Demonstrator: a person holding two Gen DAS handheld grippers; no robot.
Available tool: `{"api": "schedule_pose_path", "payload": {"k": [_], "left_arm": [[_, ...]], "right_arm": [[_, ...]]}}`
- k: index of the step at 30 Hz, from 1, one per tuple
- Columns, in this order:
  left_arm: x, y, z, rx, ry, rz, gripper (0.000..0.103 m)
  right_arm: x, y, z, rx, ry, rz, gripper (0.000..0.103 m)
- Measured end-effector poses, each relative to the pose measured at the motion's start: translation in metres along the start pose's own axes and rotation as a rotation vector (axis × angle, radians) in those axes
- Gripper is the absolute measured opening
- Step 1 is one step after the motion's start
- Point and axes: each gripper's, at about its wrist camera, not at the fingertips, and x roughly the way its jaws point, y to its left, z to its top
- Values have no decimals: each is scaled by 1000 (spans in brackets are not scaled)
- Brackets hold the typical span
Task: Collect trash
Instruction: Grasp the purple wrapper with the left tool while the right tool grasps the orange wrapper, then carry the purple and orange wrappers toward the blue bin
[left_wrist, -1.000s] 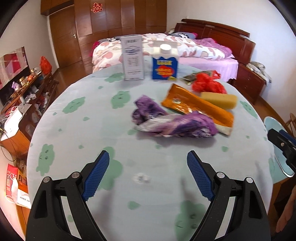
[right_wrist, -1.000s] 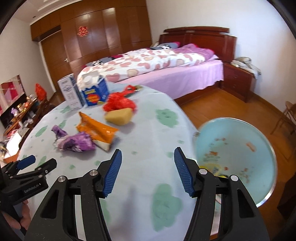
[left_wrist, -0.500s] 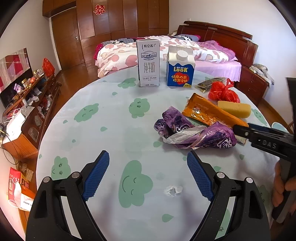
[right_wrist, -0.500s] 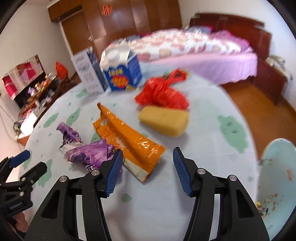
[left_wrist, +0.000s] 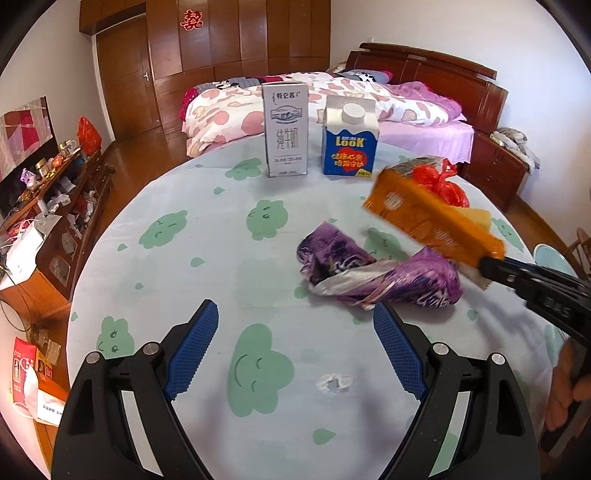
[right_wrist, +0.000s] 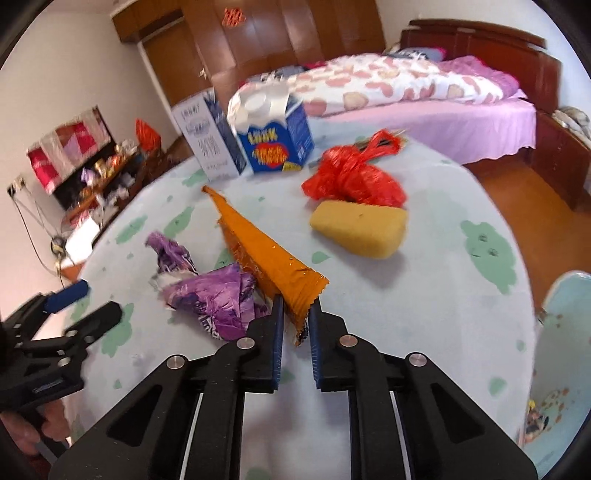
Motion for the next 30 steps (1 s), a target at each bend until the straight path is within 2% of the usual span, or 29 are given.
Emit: {"api": "schedule_pose_path", "payload": {"k": [5,10,15,18,22,23,24,25,26,27,30], "left_arm": [[2,-11,6,-18,-5,-29,84],[14,-21,19,-97,6,-43,84],[37,-39,33,-158,33,5,84],[55,-51,34,-175,96,16,81],[74,-64,24,-177,169,1,65],[72,-68,21,-145,145,24,59],[73,-70,20,-130,144,31,57],[71,-69,19,-137,140,21,49],[69,-67,19,-139,139,18,35],[68,-65,18,-134,136,9,30],[61,-59,13,-134,133,-11,29]], "right_arm": [[-30,-7,-14,36,-81,-48,12],[-70,-15,-30,40,-183,-157,12],[-98,-32,-39,70,-250,-255,12],[-110,-45,-44,94,-271,-302,12],[-116,-63,-49,139,-262,-321,12],[-119,-67,-51,148,-261,-322,12],[-121,-70,-52,151,-262,-322,12],[-123,-72,-53,154,-263,-322,12],[-125,-73,-54,155,-265,-321,12],[-126,-74,-54,157,-267,-320,12],[-129,-74,-56,163,-276,-317,12]]}}
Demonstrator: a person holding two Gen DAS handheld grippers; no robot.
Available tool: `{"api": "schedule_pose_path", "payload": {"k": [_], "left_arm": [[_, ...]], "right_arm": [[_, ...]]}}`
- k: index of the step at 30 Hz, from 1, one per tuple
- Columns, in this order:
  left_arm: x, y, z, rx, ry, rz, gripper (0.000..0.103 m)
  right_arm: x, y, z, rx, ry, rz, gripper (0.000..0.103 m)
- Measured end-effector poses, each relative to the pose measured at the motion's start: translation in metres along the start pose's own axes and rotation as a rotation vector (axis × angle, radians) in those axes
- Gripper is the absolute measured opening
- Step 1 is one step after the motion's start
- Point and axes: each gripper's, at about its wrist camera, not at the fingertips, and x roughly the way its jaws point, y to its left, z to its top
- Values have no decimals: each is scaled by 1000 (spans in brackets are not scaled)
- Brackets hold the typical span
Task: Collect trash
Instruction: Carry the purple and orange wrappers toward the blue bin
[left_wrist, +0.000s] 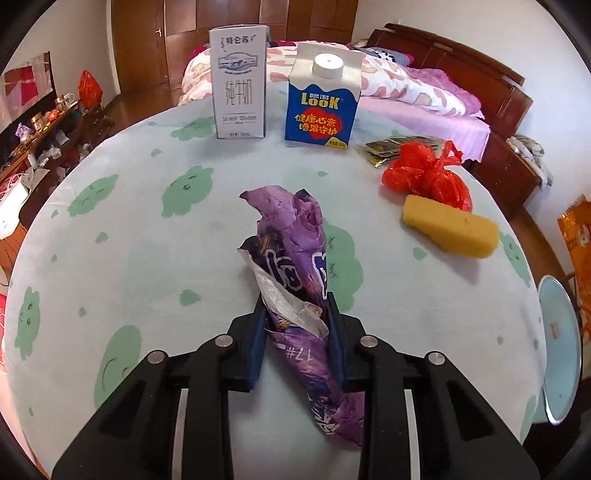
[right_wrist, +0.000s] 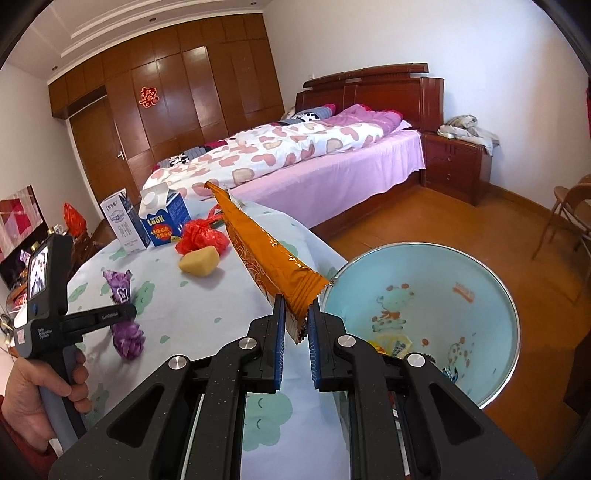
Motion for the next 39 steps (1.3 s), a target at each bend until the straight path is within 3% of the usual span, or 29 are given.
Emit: {"api": "schedule_pose_path", "payload": {"k": [12,39], "left_arm": [[-70,-15,-31,148,-126,6,28],[-136,-73,-62,297,-187,-84,28]], "right_arm": [[-21,2,-7,-19,-9,-38,12],[-60,-38,-22,-13,-12,-150,12]]}}
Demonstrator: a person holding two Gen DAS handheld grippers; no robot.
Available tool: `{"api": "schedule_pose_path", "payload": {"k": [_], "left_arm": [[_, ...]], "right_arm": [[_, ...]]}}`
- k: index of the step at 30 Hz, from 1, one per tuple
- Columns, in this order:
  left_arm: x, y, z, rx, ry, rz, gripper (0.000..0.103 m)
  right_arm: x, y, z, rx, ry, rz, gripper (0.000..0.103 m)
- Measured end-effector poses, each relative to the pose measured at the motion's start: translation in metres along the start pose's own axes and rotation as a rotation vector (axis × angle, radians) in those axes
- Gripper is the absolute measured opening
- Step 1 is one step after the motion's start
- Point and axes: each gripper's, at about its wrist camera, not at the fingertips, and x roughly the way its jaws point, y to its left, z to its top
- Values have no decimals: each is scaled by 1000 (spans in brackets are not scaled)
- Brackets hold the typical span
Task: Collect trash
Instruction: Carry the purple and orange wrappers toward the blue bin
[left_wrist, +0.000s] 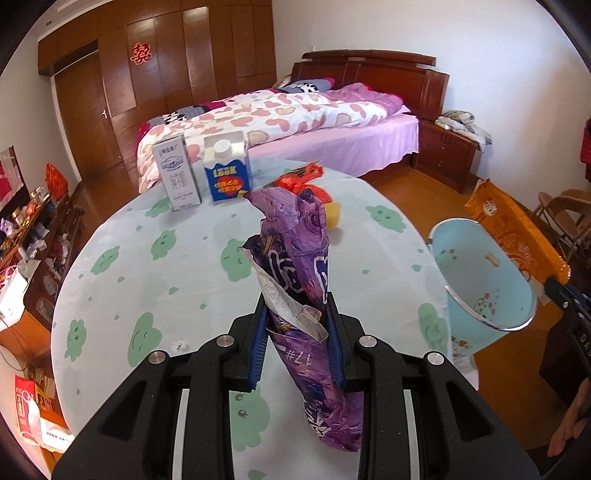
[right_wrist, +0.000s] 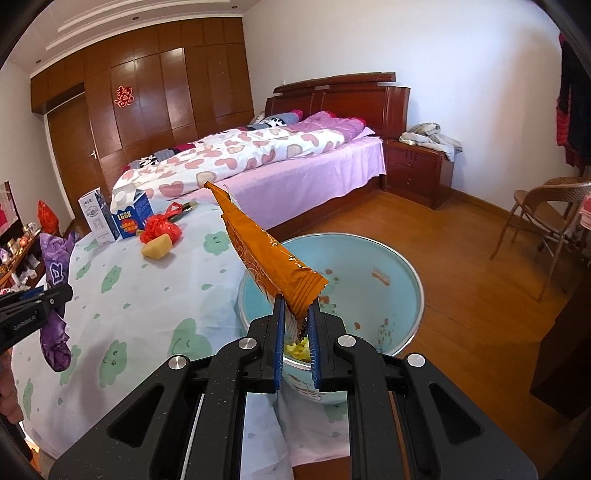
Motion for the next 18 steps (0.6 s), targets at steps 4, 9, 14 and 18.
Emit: {"api": "schedule_pose_path", "payload": {"k": [4,9,14,18], "left_arm": [[1,-9,2,13,0,-27,28],[3,-25,6,39,0,-57,28],[5,-41,12,63,-6,-84,28],[6,-54,13,83,-7,-99,28]], "right_arm": [[-1,-8,-1,7,4,-13,12],[0,-18,-1,25,8,-32,12],[-2,-26,-1,45,1,-47,12],[-2,-33,0,58,-7,-63,12]]}}
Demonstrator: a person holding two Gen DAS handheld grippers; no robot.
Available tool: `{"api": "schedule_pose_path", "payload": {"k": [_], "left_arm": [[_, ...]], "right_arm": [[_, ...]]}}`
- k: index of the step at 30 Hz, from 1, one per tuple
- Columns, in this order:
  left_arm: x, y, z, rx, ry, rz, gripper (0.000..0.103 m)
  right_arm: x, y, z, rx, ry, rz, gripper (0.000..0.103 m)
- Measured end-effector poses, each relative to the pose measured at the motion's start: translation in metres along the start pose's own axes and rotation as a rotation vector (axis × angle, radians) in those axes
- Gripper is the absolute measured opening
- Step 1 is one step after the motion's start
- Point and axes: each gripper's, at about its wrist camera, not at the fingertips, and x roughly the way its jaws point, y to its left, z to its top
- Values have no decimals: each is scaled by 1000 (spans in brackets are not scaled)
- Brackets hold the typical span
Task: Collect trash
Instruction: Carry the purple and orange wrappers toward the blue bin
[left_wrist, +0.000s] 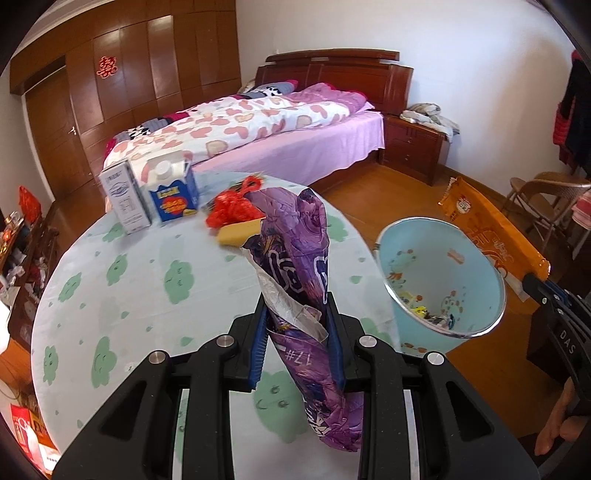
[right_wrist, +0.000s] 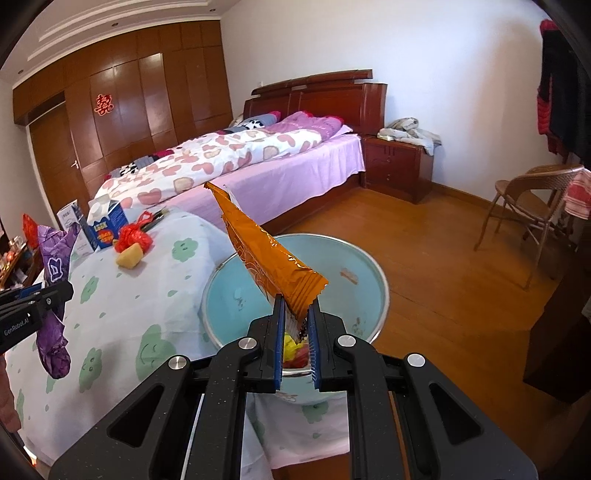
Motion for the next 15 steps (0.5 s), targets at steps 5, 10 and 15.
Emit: {"api": "schedule_pose_path", "payload": {"k": [5,10,15], "left_arm": [[4,-13,3,23,1,-11,28],[8,-25,6,41,4,-31,28],[17,-38,8,66,12,-49,28]], "right_arm": [[3,-11,2,20,6,-23,12],[8,-19,1,38,19,-39,12],[11,-26,0,46,24,-51,12]]}}
